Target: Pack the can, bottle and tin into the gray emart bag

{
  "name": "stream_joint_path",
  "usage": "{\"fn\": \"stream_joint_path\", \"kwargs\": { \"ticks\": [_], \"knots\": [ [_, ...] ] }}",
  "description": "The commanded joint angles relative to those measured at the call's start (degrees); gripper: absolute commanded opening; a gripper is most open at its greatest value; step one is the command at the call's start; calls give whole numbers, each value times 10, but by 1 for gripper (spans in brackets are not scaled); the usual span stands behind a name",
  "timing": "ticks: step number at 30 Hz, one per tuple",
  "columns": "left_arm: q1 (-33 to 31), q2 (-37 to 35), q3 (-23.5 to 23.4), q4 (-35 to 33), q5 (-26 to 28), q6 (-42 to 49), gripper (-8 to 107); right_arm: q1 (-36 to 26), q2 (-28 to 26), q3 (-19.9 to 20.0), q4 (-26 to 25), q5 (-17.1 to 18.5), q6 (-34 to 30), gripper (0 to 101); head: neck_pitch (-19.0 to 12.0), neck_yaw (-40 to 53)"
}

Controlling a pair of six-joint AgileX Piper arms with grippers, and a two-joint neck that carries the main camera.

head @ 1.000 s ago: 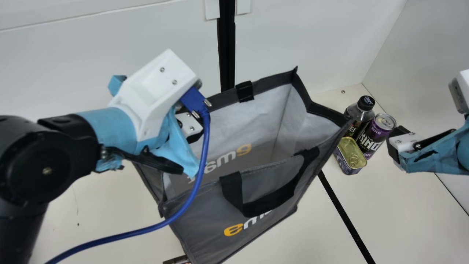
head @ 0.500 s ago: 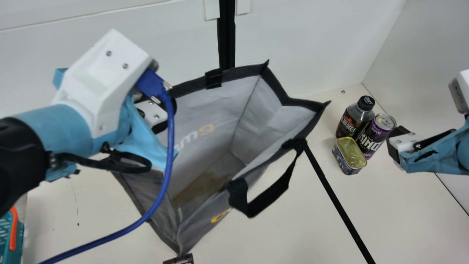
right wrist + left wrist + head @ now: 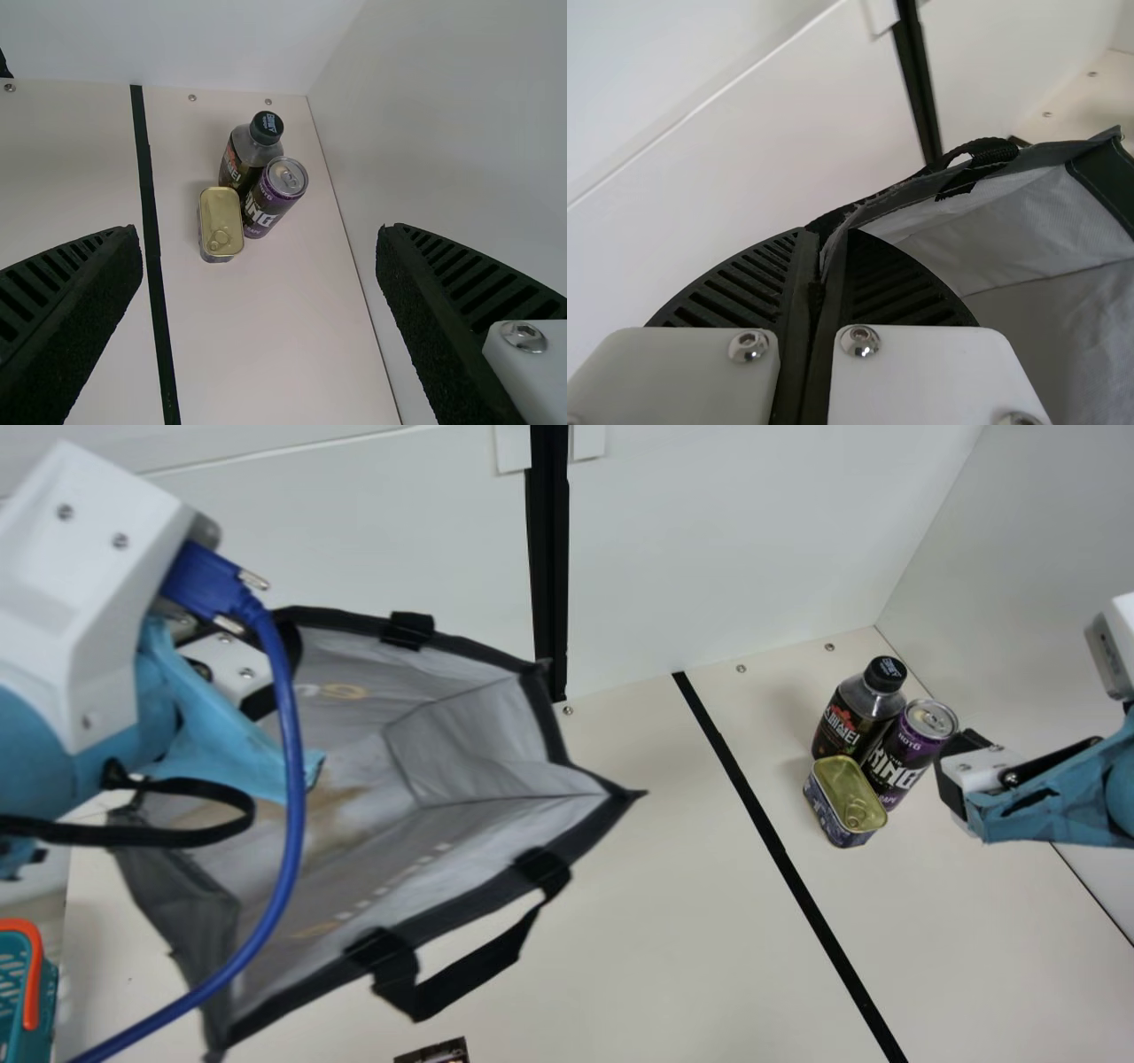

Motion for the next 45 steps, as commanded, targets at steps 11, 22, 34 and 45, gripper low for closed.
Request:
{"fn": "stream_joint_path", "kwargs": {
  "ticks": [11,22,34,45],
  "knots": [
    [1,-32,30,148,0,-67,10,0,0,0,0,0,0,91,-13,0],
    [-32,-83,127,280,-5,-158,10,0,0,0,0,0,0,91,-13,0],
    [-87,-157,312,366,-16,-278,10,0,0,0,0,0,0,91,-13,0],
    [-138,-189,429,381,-6,-368,10,0,0,0,0,0,0,91,-13,0]
  ]
}}
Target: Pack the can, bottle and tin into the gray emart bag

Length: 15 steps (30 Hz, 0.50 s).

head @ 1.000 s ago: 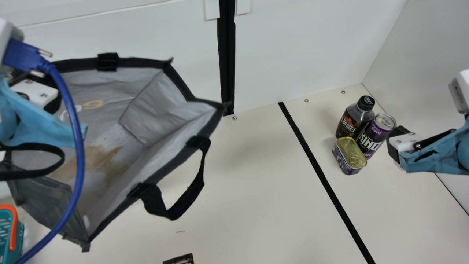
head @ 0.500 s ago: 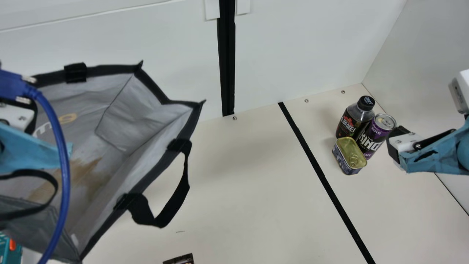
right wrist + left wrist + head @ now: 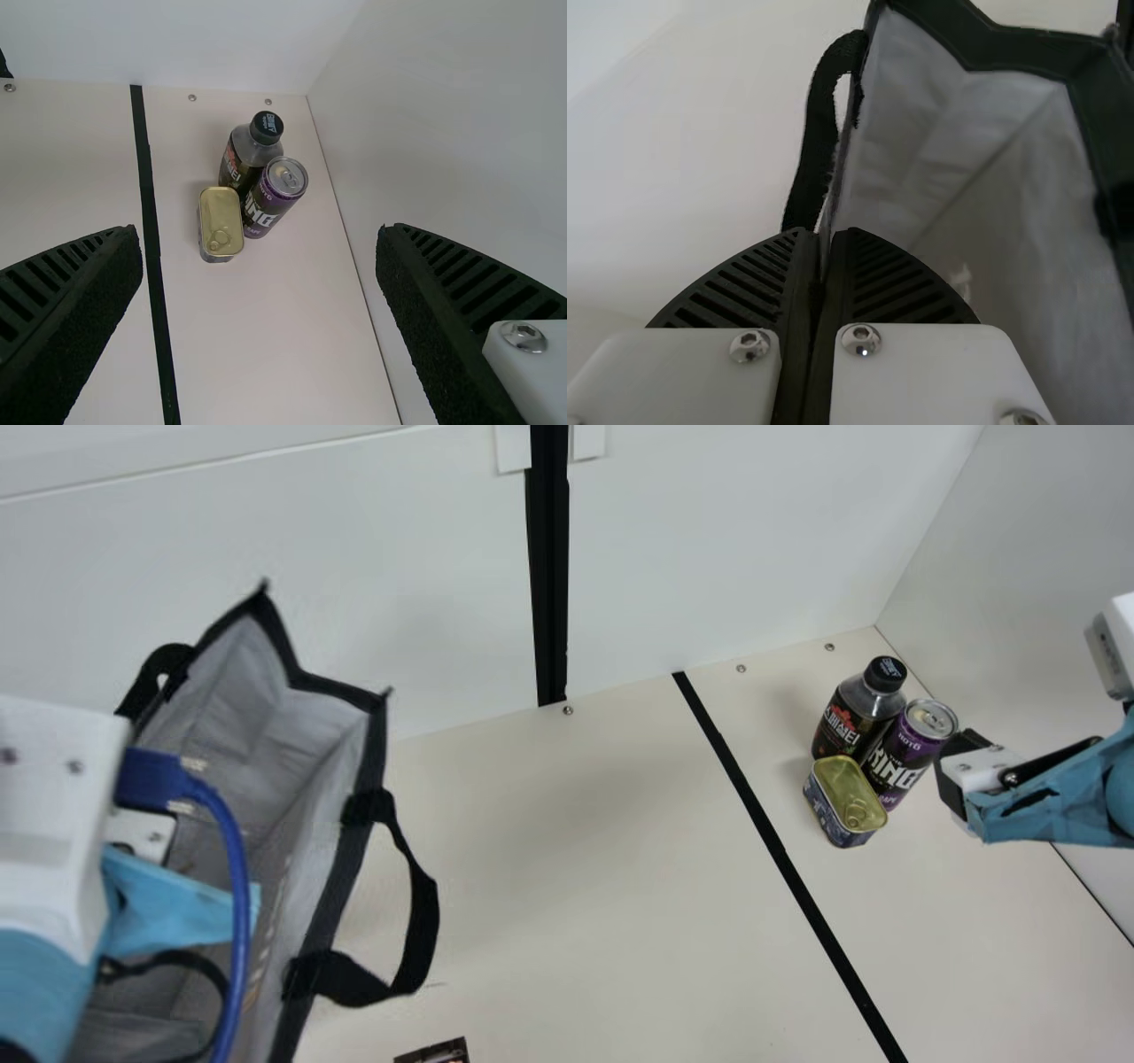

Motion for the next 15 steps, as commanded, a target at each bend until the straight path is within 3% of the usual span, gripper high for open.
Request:
{"fn": "stream_joint_path", "kwargs": {
  "ticks": [1,15],
  "knots": [
    [-8,-1,21,-3,4,-15,10,0,0,0,0,0,0,91,-13,-1],
    [-46,0,70,-43,-4,-68,10,0,0,0,0,0,0,91,-13,-1]
  ]
}}
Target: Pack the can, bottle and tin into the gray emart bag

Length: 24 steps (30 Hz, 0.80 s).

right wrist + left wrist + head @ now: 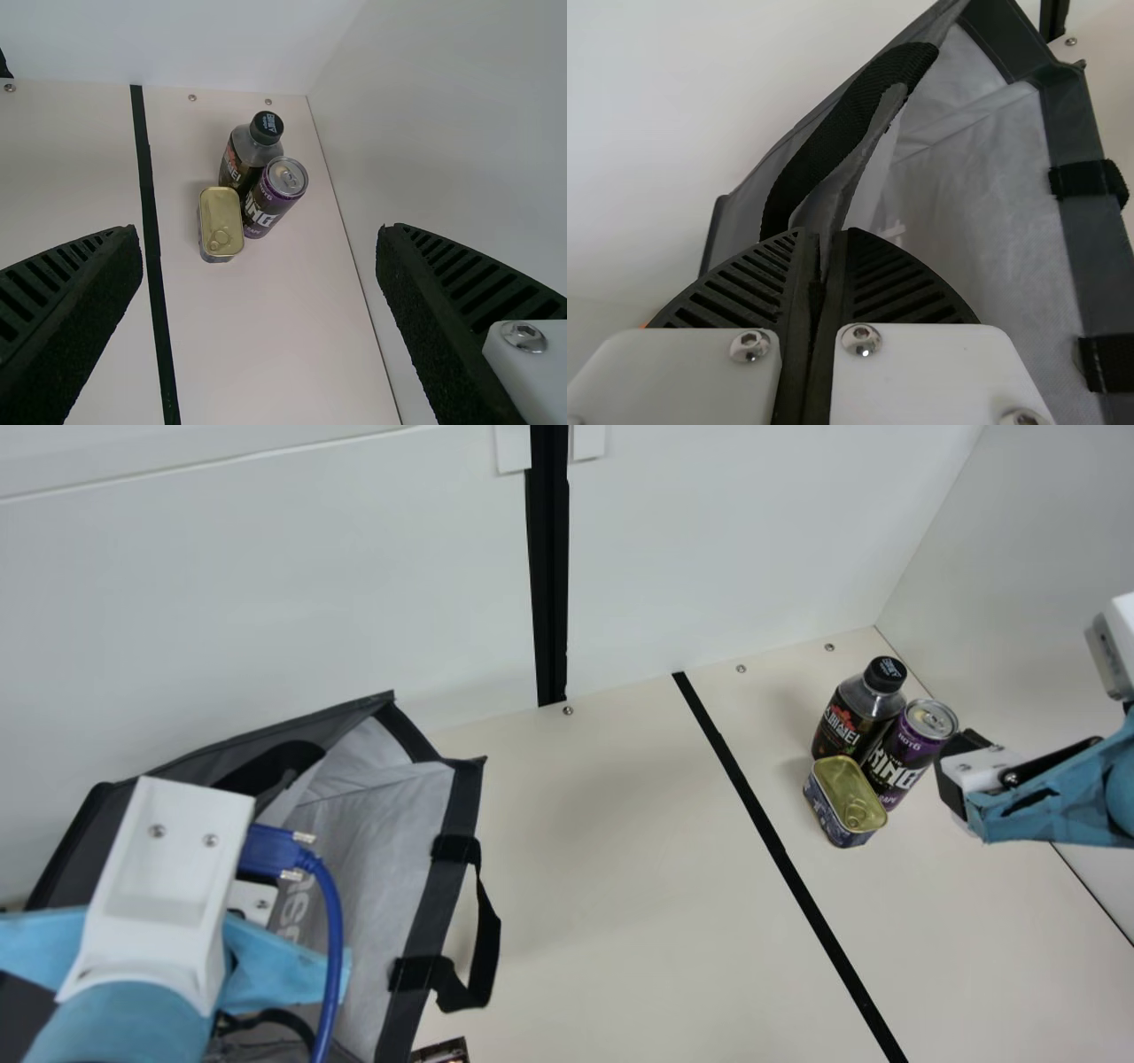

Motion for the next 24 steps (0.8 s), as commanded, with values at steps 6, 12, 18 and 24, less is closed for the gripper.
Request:
{"fn": "stream_joint_path", "kwargs": {
  "ticks": [6,12,18,24],
  "knots": [
    [-1,2,11,-40,-21,-4,10,0,0,0,0,0,0,91,-14,-1],
    [11,4,16,-96,-44,-3,10,0,0,0,0,0,0,91,-14,-1],
    [39,3,25,-175,-76,4,10,0,0,0,0,0,0,91,-14,-1],
    [72,-1,36,-258,-108,28,10,0,0,0,0,0,0,91,-14,-1]
  ]
}}
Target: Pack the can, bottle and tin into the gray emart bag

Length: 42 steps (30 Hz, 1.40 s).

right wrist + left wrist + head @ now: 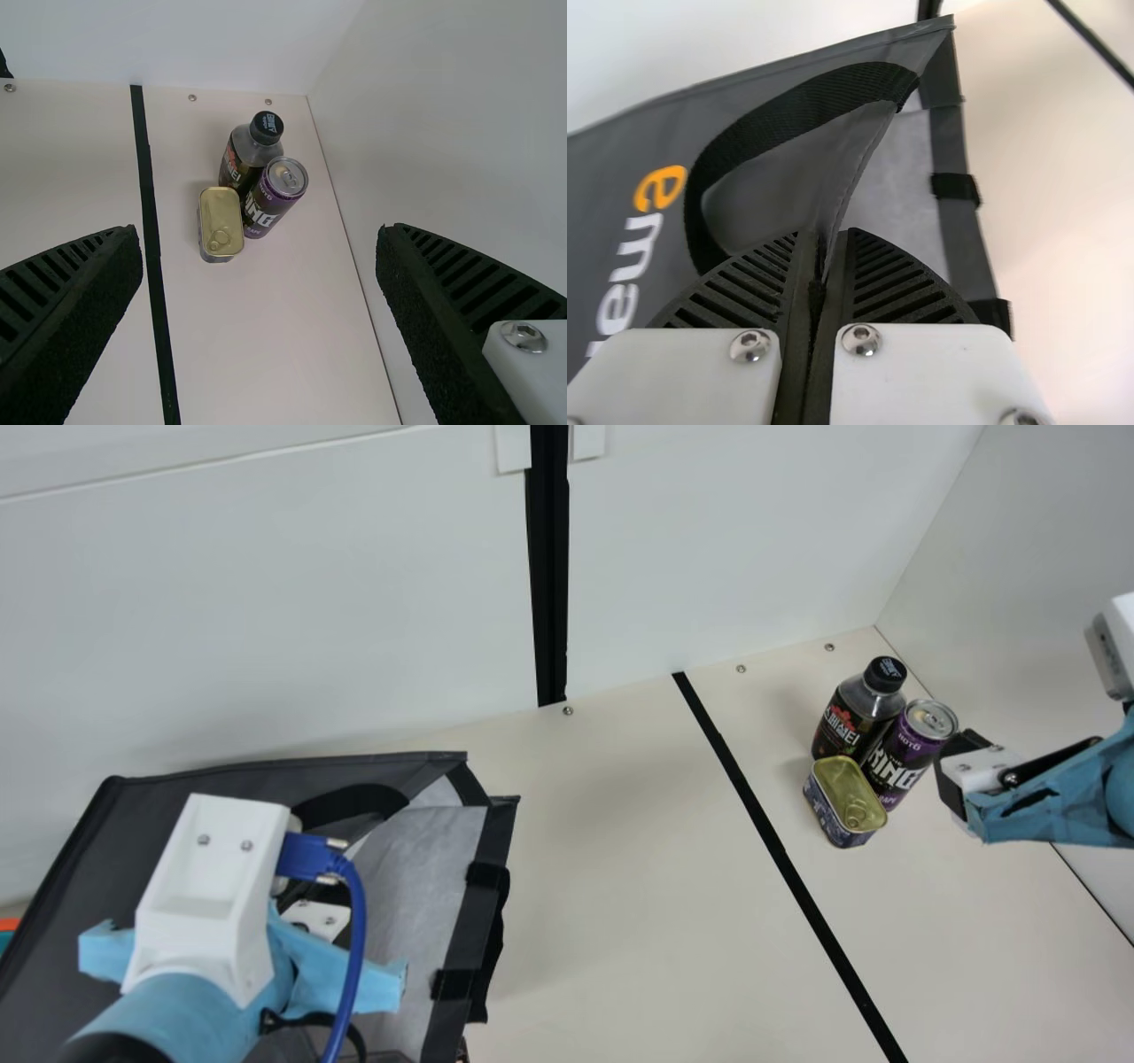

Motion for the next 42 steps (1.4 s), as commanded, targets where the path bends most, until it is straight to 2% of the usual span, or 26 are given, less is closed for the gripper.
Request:
{"fn": "stream_joint_path", "kwargs": {
  "ticks": [1,10,23,42],
  "knots": [
    [10,-2,3,-45,-11,9,10,0,0,0,0,0,0,91,-13,0],
    [57,-3,17,-165,-44,53,10,0,0,0,0,0,0,91,-13,0],
    [114,0,33,-322,-57,114,10,0,0,0,0,0,0,91,-13,0],
    [184,-1,51,-494,-51,193,10,0,0,0,0,0,0,91,-13,0]
  ]
}}
